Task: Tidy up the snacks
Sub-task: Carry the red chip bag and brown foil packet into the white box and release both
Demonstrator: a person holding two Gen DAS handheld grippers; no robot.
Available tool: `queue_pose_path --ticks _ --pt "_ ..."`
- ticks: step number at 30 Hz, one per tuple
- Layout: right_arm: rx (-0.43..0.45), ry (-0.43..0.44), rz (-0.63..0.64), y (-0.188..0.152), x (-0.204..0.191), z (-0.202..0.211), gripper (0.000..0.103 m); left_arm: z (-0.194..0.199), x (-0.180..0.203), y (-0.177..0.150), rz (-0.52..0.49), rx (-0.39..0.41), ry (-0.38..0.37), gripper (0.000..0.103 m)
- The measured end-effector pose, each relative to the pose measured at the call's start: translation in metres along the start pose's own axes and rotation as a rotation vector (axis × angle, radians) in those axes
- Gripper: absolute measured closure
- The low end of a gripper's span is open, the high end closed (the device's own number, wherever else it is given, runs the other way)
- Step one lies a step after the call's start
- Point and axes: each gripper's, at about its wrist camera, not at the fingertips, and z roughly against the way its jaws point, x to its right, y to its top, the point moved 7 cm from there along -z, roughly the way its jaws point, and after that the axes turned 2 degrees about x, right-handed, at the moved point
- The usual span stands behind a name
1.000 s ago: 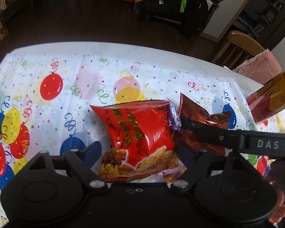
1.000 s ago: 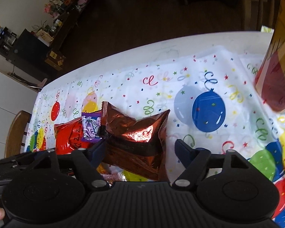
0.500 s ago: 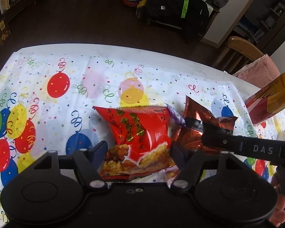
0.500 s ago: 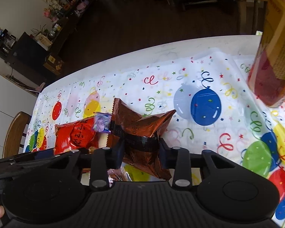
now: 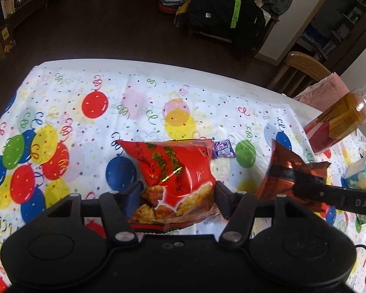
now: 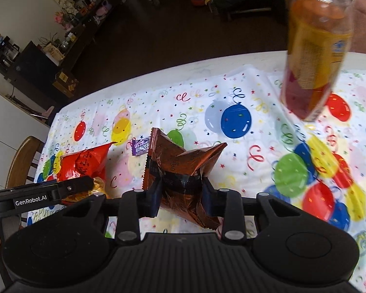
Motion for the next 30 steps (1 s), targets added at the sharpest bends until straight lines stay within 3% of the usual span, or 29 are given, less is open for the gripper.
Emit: queue_pose_path --ticks 14,23,30 --pt "0.074 -0.025 0.041 -0.033 -0.020 0.096 0.071 0.085 0.001 -0.028 -0.035 0.060 -0.049 0.042" --pt "0.121 -0.013 0.058 -0.069 -0.041 0.156 0.072 0.145 0.006 -0.057 -0.092 0.121 -0.077 0.042" --pt "0.129 0.005 0.055 -0.108 -0.057 0.185 0.072 0.180 0.009 -0.088 -0.133 0.122 -0.108 0.042"
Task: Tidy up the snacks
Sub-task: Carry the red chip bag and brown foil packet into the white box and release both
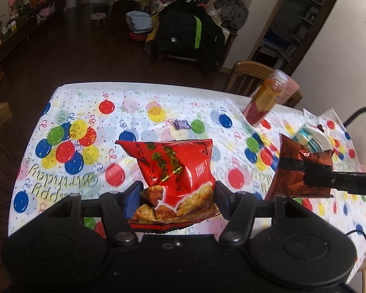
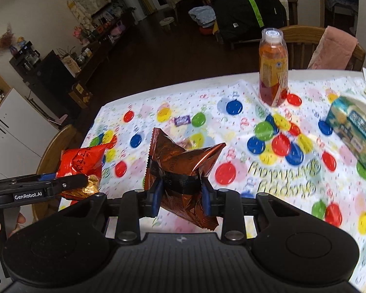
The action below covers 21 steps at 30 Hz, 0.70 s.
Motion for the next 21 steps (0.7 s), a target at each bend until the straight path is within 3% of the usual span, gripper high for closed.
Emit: queue_pose_path --ticks 9,21 --pt "-0.001 0.010 -0.008 -0.046 -0.017 0.022 0.072 0.031 0.001 -0.040 -0.029 -0.020 -0.030 0.042" --pt "-0.034 -0.001 -0.005 -0.100 -0.036 0.024 0.072 0.044 0.005 -0.087 -0.055 -0.064 -0.061 0.042"
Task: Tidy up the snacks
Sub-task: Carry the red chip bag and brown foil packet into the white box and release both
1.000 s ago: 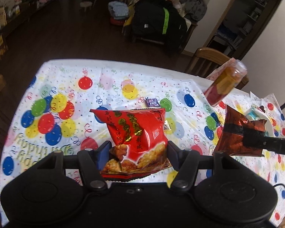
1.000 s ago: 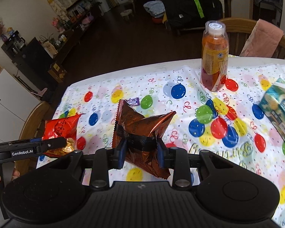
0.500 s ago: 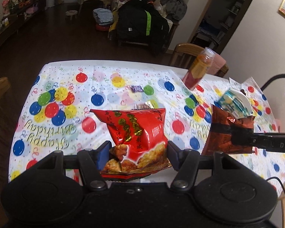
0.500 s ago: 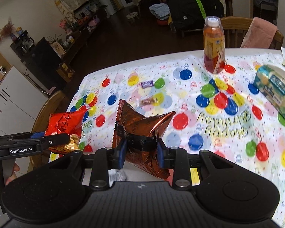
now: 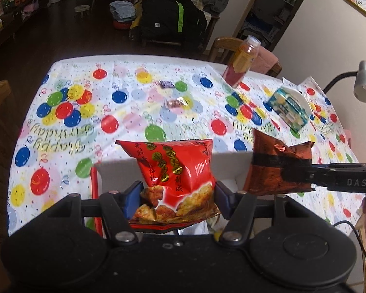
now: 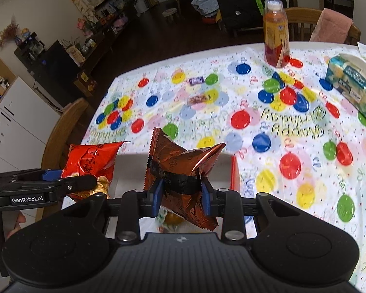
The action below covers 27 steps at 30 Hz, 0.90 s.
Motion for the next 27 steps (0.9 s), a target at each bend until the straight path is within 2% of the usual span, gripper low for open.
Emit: queue_pose_path --ticks 10,17,27 --pt "-0.048 -0.023 -0.014 -0.038 -0.005 -0.023 0.072 -0.014 0.005 -0.036 -0.032 -0.051 0.000 0.042" --pt "-0.069 -0.040 -0.025 -0.052 -0.007 -0.040 0.072 -0.025 0.003 -0.047 -0.039 -0.067 0.012 0.042" --pt "-0.118 -0.029 -0.034 -0.074 -0.011 -0.051 0.071 -0.025 0.001 -0.060 -0.027 -0.086 -0.017 0.042"
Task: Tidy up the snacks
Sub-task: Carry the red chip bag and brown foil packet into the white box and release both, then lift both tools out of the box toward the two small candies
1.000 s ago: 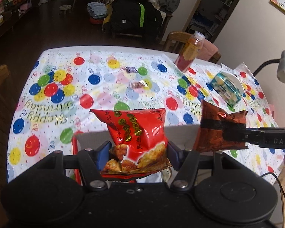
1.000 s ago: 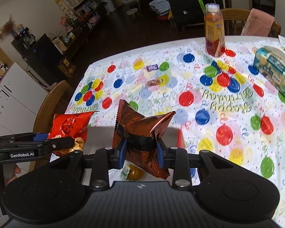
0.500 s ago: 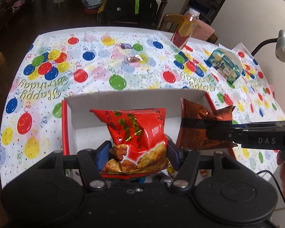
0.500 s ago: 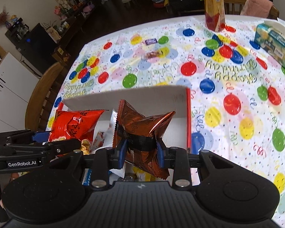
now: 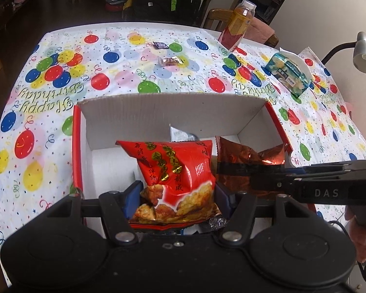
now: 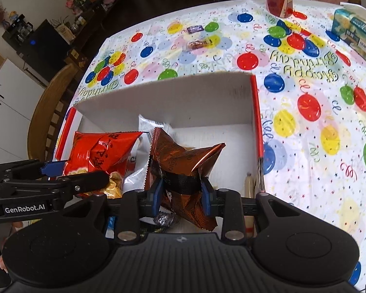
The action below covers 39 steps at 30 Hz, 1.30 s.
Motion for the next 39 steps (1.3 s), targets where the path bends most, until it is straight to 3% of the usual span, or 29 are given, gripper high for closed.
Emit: queue_pose_path --ticks 12,17,22,24,28,36,39 --pt "0.004 -0.001 -0.019 -0.017 0.001 0.004 0.070 0.013 0.001 -0.020 0.045 0.013 -0.035 0.042" --pt "0.005 -0.010 -0.030 -0.018 0.002 0.005 0.069 0.006 -0.001 -0.025 0.050 -0.028 -0.046 0.041" --pt "0.013 -0.024 -0.035 -0.020 0.004 0.011 0.057 0.007 0.000 -0.029 0.035 -0.035 -0.042 0.037" --pt "0.023 -0.037 -0.036 -0.021 0.005 0.014 0.045 0.009 0.000 -0.029 0.034 -0.033 -0.041 0.035" --pt "0.037 -0.040 -0.039 -0.022 0.006 0.022 0.043 0.016 0.001 -0.029 0.022 -0.012 -0.040 0.015" --pt "0.081 -0.042 -0.010 -0.014 0.000 0.046 0.040 0.031 0.010 -0.021 -0.025 0.036 -0.038 0.015" --pt "0.103 -0.032 0.008 -0.006 -0.005 0.058 0.032 0.039 0.016 -0.012 -0.047 0.066 -0.037 0.014"
